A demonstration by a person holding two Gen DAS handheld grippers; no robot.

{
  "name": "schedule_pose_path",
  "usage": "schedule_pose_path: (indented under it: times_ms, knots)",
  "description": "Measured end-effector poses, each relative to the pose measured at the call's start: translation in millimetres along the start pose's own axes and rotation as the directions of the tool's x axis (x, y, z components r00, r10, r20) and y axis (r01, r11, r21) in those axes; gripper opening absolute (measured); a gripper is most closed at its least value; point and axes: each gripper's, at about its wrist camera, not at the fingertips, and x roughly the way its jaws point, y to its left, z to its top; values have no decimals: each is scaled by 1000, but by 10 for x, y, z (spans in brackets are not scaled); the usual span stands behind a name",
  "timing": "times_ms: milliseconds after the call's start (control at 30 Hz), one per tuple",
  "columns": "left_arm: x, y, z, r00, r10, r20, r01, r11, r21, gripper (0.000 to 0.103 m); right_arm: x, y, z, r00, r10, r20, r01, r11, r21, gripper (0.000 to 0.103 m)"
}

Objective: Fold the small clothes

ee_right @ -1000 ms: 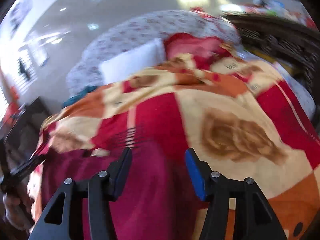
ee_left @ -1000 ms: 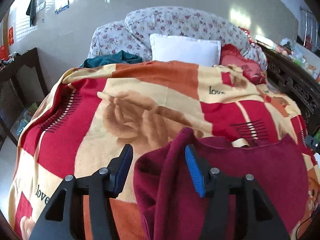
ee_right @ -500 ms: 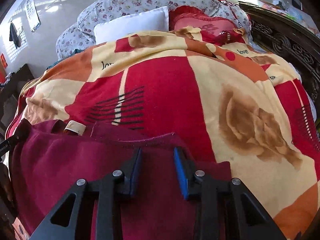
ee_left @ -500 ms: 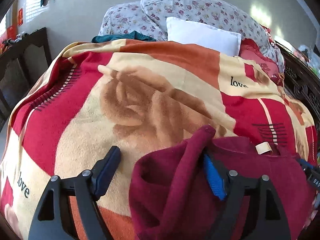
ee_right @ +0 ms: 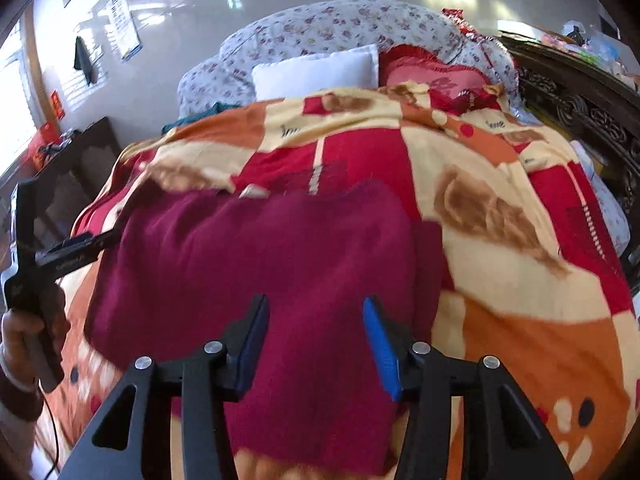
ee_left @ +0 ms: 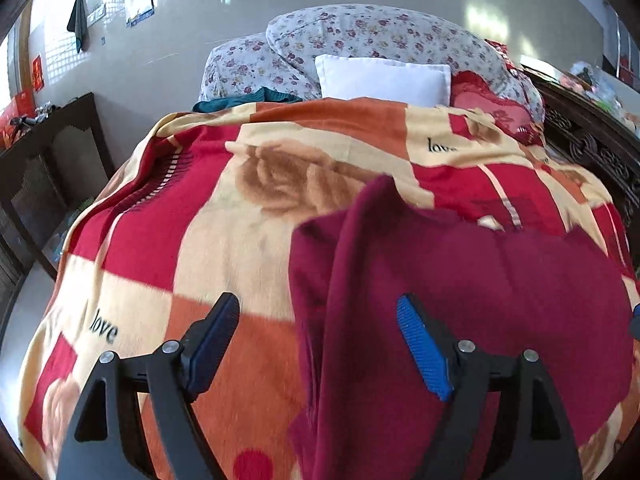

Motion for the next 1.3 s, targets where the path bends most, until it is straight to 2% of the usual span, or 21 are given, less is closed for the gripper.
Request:
schedule_pose_path:
  times_ms: [133,233,367,500,667,800,1000,1100,1167,1300]
  knots:
    - [-116,-22,-185,1000,3,-5,-3,1000,17,81,7,-29,-183,999,-29,-19,29,1000,3,53]
    - [-144,-3,-357,1000,-2,-31,3,1000,15,81,108,-135,-297,999,-13,-37,15,999,53,53]
    - [-89,43,-598,998,21,-61,-20,1000,15,81,174,-83,-354,999,-36,-31,36,999,24,53]
    - [-33,183,-778,997,11,-79,-15,999,-43,89,109,6,-316,997,-58,-48,59,998,15,54]
    - [5,261,-835,997,1,-71,-6,997,-80,95,-27,212,-244,1000,7,-22,-7,1000,17,58]
    - [56,255,-870,998,-6,-62,1,997,-81,96,77,522,-66,990,138,-8,-138,990,5,58]
    - [82,407,-881,994,-92,-57,83,986,-147,98,538,1204,410,967,255,8,-254,965,-62,57]
    - [87,426,-884,992,-112,-52,103,984,-148,98,781,1640,680,963,267,18,-262,955,-137,49]
    - [92,451,-883,990,-130,-50,121,980,-157,98,930,1882,831,962,271,20,-263,947,-182,47]
    - [92,477,-882,988,-149,-48,139,976,-166,99,1302,2267,1039,976,217,-10,-213,946,-244,39]
